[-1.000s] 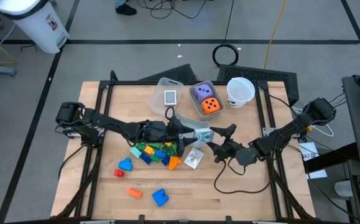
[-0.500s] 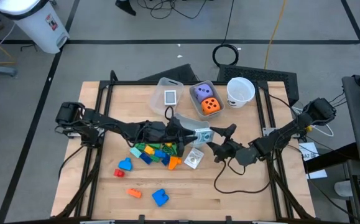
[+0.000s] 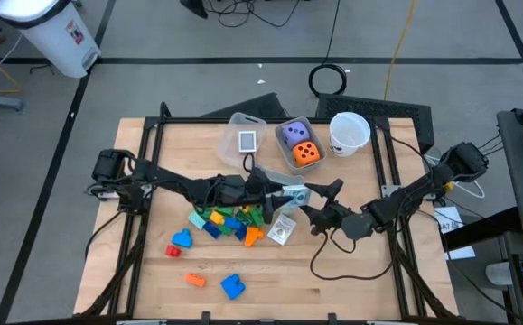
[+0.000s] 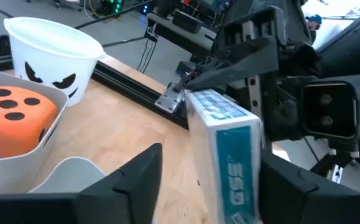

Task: Pick & Place Toys
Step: Put the blue playing card box into the transparent bin

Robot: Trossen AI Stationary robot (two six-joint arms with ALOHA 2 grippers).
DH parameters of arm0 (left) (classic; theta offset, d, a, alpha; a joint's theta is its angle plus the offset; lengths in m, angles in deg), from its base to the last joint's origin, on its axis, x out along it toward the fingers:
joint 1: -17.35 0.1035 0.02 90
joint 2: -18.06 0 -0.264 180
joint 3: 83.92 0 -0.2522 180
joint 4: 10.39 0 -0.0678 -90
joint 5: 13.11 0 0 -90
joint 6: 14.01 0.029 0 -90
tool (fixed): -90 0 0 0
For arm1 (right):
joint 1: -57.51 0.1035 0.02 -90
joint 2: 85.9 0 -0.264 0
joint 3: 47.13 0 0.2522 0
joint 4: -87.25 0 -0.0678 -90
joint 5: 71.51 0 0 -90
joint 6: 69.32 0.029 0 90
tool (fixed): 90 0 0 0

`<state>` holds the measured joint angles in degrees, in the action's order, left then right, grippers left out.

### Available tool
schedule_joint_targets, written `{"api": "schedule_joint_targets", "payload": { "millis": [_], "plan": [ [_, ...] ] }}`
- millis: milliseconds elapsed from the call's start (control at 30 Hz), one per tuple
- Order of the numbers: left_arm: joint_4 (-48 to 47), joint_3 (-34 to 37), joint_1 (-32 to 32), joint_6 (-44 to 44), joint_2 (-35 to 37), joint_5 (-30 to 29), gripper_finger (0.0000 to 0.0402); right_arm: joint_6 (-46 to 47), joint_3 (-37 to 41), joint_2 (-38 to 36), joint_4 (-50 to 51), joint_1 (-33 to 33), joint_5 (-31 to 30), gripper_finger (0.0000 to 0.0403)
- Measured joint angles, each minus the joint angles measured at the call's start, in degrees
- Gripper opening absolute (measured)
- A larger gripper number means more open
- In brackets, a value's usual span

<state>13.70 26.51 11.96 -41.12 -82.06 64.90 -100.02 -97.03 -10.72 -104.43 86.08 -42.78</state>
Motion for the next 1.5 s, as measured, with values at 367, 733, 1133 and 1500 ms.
{"api": "schedule_joint_targets", "payload": {
  "millis": [367, 733, 1133, 1500],
  "plan": [
    [-1.6, 0.1, 0.1, 2.0, 0.6, 3.8, 0.0069, 4.0, 0.1, 0.0, 0.1, -0.5, 5.2, 0.0322],
    [-24.6, 0.0, 0.7, 16.5, 17.5, -14.9, 0.0069, 9.2, 0.0, -3.9, -0.1, 4.4, -3.3, 0.0333],
    [-44.7, 0.0, 15.6, 32.7, 20.1, -22.2, 0.0069, 13.6, 0.0, -11.8, 4.9, 4.8, -3.1, 0.0314],
    [-42.1, 0.0, 29.7, 48.4, 9.6, -14.8, 0.0069, 16.2, 0.0, -11.9, 8.5, 2.2, -3.1, 0.0313]
  ]
}}
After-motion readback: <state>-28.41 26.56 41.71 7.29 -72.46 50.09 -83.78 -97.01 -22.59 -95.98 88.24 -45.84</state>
